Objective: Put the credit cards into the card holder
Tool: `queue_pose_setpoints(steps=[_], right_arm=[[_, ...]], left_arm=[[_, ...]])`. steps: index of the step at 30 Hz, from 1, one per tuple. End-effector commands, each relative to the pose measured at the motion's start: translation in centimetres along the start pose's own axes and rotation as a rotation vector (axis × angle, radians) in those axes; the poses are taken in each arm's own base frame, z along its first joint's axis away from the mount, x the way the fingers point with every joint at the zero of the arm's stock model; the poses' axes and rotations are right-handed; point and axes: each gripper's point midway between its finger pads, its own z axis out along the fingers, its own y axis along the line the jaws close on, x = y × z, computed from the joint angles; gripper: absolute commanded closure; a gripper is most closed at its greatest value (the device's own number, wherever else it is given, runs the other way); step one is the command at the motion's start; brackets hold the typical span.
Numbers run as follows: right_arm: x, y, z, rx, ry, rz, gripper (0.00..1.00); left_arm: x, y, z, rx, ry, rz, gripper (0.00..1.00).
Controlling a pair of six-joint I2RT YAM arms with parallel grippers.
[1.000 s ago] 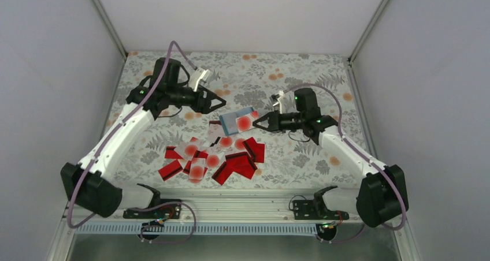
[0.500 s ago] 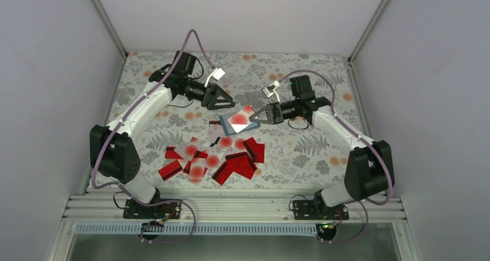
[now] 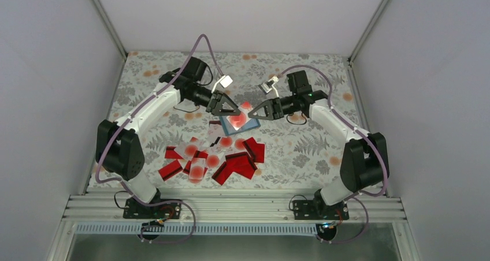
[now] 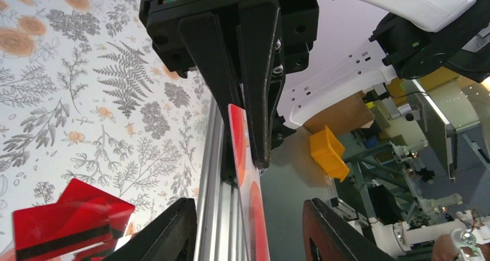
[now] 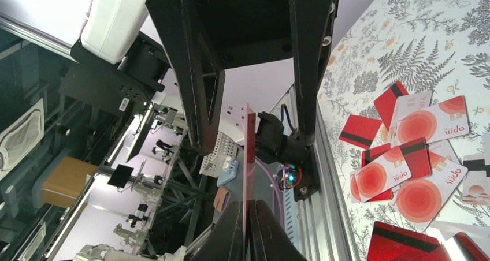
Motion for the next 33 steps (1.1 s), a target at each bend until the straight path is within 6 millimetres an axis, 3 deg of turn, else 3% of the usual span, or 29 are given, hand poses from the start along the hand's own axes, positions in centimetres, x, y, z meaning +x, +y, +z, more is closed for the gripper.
queue_pose_setpoints(steps=[1,15,21,25,26,30,31,33], right_arm=[[-0.3,0.7,0.3,-0.036,0.012,-0.010,0.96],[-0.2,0.5,0.9,-0.029,0.028,-0.010,0.96],[-0.3,0.5,0.9,-0.028,0.031,-0.011,0.96],[-0.4,0.2,1.0,-0.014,0.031,-0.009,0.96],[-0.5,0.1,1.1,-0.003,0.031,-0.009,0.94],[-1.4,-0.6,0.9,0.082,0.010,-0.015,0.46],[-1.9,-0.9,0.8,0.120,-0.004,-0.019,0.38],[-2.9,-1.5,0.5,0.193,-0.042,-0.029,0.33]], left_arm=[[0.2,-0.8,0.3,0.024,0.006,0.023,0.55],[1.3,-0.1,0.9,-0.017,0.035,0.001,0.77],[1.7,-0.2,1.0,-0.012,0.038,-0.001,0.95],[1.7,-0.3,1.0,-0.004,0.037,-0.011,0.98],[1.7,-0.3,1.0,-0.003,0.036,-0.016,0.98],[1.0,-0.2,1.0,-0.013,0.004,-0.016,0.98],[0.8,-0.2,1.0,-0.017,-0.006,-0.020,0.98],[0.3,0.8,0.9,-0.077,-0.036,-0.039,0.98]])
